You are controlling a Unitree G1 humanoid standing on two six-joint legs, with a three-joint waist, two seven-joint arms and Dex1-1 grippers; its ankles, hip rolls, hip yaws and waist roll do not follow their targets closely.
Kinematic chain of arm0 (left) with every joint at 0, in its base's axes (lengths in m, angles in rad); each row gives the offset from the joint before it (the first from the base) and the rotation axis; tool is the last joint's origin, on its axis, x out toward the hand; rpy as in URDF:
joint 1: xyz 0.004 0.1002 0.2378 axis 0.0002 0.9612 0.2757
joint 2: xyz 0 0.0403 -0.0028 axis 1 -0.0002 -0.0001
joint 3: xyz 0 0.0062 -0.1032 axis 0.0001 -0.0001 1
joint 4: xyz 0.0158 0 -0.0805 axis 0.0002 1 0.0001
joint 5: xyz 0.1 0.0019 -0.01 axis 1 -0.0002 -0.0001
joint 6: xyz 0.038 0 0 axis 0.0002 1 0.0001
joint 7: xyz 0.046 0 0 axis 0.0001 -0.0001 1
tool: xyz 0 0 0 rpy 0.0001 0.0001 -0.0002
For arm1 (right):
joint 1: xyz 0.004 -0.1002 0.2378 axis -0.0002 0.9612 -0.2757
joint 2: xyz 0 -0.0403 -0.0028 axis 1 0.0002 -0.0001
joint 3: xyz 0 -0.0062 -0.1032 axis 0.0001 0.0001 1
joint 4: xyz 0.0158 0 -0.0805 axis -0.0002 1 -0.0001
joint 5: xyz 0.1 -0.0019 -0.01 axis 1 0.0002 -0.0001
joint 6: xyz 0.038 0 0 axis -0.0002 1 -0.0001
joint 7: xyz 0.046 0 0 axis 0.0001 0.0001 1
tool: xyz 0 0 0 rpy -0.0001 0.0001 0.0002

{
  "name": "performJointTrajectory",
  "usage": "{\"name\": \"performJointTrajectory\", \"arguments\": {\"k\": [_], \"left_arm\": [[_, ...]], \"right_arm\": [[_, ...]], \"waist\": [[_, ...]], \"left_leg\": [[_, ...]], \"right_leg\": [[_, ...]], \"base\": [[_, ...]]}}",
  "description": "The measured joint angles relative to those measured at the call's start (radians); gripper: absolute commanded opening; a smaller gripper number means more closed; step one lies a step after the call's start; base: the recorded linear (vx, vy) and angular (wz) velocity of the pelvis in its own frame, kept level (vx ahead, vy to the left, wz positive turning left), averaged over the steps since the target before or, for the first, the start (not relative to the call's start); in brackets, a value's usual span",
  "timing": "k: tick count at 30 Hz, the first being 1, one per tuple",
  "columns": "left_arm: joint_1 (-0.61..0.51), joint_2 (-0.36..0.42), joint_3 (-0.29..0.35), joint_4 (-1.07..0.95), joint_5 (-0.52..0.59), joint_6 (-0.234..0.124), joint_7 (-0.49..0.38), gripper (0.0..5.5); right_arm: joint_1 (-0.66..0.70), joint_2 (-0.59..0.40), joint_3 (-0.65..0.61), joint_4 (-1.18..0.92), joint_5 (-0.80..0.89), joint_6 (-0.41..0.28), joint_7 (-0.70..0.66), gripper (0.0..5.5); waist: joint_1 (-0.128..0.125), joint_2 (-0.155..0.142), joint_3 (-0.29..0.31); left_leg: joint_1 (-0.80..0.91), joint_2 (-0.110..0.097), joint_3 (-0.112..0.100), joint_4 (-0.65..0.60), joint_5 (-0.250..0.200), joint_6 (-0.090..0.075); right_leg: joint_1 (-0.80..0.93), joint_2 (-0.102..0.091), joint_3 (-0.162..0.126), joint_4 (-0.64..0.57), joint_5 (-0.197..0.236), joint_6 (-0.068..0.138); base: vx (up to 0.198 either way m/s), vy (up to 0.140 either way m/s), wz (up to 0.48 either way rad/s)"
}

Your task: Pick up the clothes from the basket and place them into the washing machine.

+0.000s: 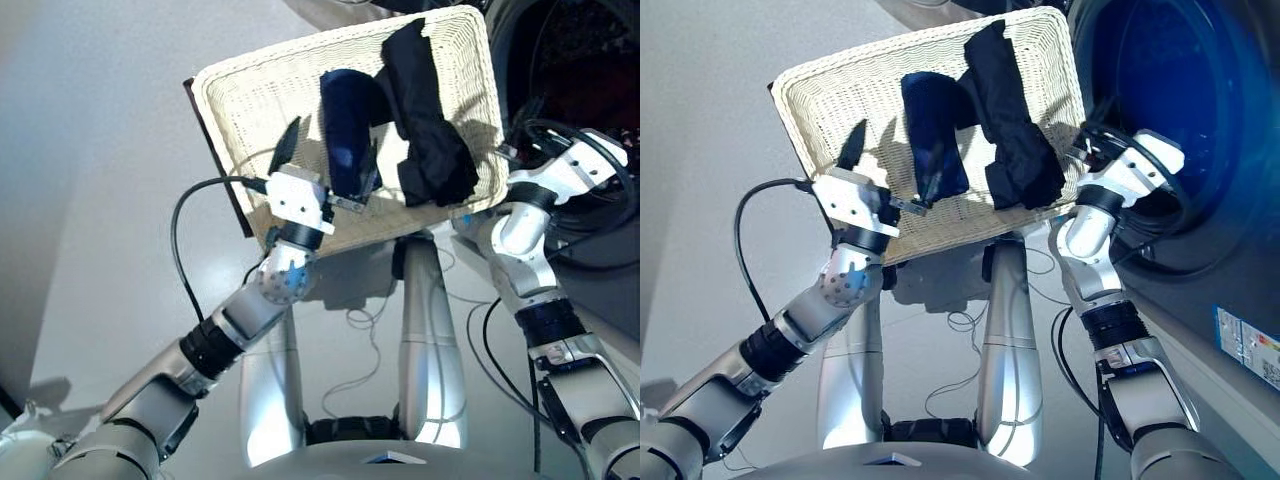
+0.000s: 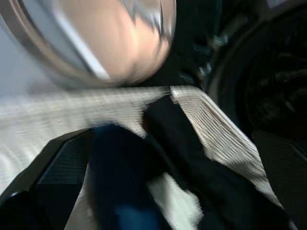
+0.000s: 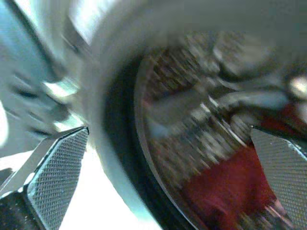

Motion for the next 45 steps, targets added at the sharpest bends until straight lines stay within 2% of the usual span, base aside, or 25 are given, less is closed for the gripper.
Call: {"name": "performJointTrajectory", "arguments": {"k": [2,6,9,13,19,25,28,31,36,41,42,43,44,45], "left_arm": [[-0.023,-0.052,-0.019,0.093,-0.063,0.014,-0.015,5.5],[-0.079,-0.112,-0.028,0.223,-0.183,0.038,-0.029,5.5],[-0.115,-0.124,-0.026,0.255,-0.217,0.035,-0.029,5.5],[-0.163,-0.182,-0.019,0.374,-0.286,0.043,-0.012,5.5],[-0.215,-0.222,0.01,0.49,-0.336,0.056,0.041,5.5],[-0.275,-0.259,0.081,0.586,-0.334,0.057,0.095,5.5],[-0.292,-0.275,0.095,0.618,-0.334,0.056,0.113,5.5],[-0.324,-0.282,0.126,0.671,-0.333,0.056,0.128,5.5],[-0.359,-0.307,0.15,0.709,-0.31,0.054,0.17,5.5],[-0.367,-0.31,0.173,0.746,-0.288,0.055,0.177,5.5],[-0.364,-0.311,0.185,0.764,-0.271,0.05,0.171,4.34],[-0.363,-0.309,0.19,0.779,-0.249,0.048,0.166,1.75],[-0.362,-0.311,0.195,0.783,-0.246,0.046,0.169,0.0],[-0.358,-0.306,0.206,0.784,-0.246,0.042,0.169,0.0]], "right_arm": [[-0.012,-0.003,0.007,-0.065,-0.018,0.016,0.016,5.5],[-0.072,-0.017,0.074,-0.112,-0.061,0.051,0.051,5.5],[-0.125,-0.029,0.14,-0.118,-0.072,0.065,0.079,5.5],[-0.174,-0.005,0.242,-0.118,-0.066,0.065,0.145,5.5],[-0.205,0.027,0.324,-0.117,-0.021,0.084,0.213,5.5],[-0.212,0.038,0.352,-0.115,-0.014,0.084,0.214,5.5],[-0.218,0.039,0.353,-0.115,0.002,0.084,0.214,5.5],[-0.231,0.052,0.359,-0.115,0.002,0.084,0.215,5.5],[-0.233,0.058,0.359,-0.114,0.002,0.084,0.215,5.5],[-0.232,0.061,0.36,-0.113,0.003,0.084,0.222,5.5],[-0.233,0.063,0.359,-0.112,0.004,0.084,0.223,5.5],[-0.234,0.064,0.359,-0.11,0.004,0.084,0.223,5.5],[-0.234,0.064,0.358,-0.11,0.004,0.084,0.222,5.5],[-0.234,0.065,0.358,-0.107,0.004,0.081,0.221,5.5]], "waist": [[-0.007,-0.008,0.002],[-0.01,-0.01,0.003],[-0.01,-0.012,0.003],[-0.009,-0.014,0.003],[-0.011,-0.017,0.004],[-0.017,-0.022,0.003],[-0.023,-0.024,0.002],[-0.032,-0.037,-0.001],[-0.031,-0.039,-0.001],[-0.027,-0.039,-0.001],[-0.027,-0.04,-0.001],[-0.028,-0.04,-0.001],[-0.027,-0.04,-0.001],[-0.026,-0.039,-0.002]], "left_leg": [[-0.001,0.002,0.001,0.001,-0.001,0.005],[-0.001,0.004,0.002,0.0,-0.006,0.003],[-0.001,0.007,0.003,0.0,-0.007,0.002],[-0.005,0.009,0.006,-0.001,-0.008,0.001],[-0.017,0.016,0.017,0.003,-0.013,0.0],[-0.023,0.022,0.024,0.002,-0.016,-0.002],[-0.024,0.023,0.026,0.002,-0.018,-0.002],[-0.034,0.033,0.032,0.007,-0.022,-0.004],[-0.054,0.044,0.033,0.017,-0.026,-0.01],[-0.06,0.046,0.035,0.021,-0.027,-0.01],[-0.06,0.048,0.034,0.021,-0.027,-0.011],[-0.06,0.051,0.035,0.021,-0.027,-0.011],[-0.06,0.052,0.033,0.021,-0.028,-0.012],[-0.06,0.052,0.031,0.02,-0.028,-0.013]], "right_leg": [[0.002,0.008,0.001,-0.007,0.002,-0.003],[-0.002,0.012,0.001,-0.005,0.006,-0.012],[-0.004,0.014,0.001,-0.004,0.005,-0.013],[-0.01,0.015,0.003,-0.005,0.005,-0.013],[-0.028,0.021,0.009,-0.005,0.005,-0.014],[-0.041,0.028,0.018,-0.004,0.005,-0.014],[-0.042,0.03,0.02,-0.005,0.005,-0.014],[-0.057,0.04,0.027,-0.006,0.006,-0.015],[-0.08,0.052,0.029,0.003,0.008,-0.019],[-0.089,0.053,0.03,0.005,0.009,-0.02],[-0.09,0.055,0.03,0.004,0.009,-0.02],[-0.09,0.057,0.029,0.002,0.009,-0.02],[-0.09,0.06,0.029,0.002,0.009,-0.02],[-0.091,0.061,0.029,0.001,0.01,-0.021]], "base": [[0.0,0.0,0.0],[0.0,0.0,0.0],[0.0,0.0,0.0],[0.0,0.0,0.0],[0.0,0.0,0.0],[0.0,0.0,0.0],[0.0,0.0,0.0],[0.0,0.0,0.0],[0.0,0.0,0.0],[0.0,0.0,0.0],[0.0,0.0,0.0],[0.0,0.0,0.0],[0.0,0.0,0.0],[0.0,0.0,0.0]]}}
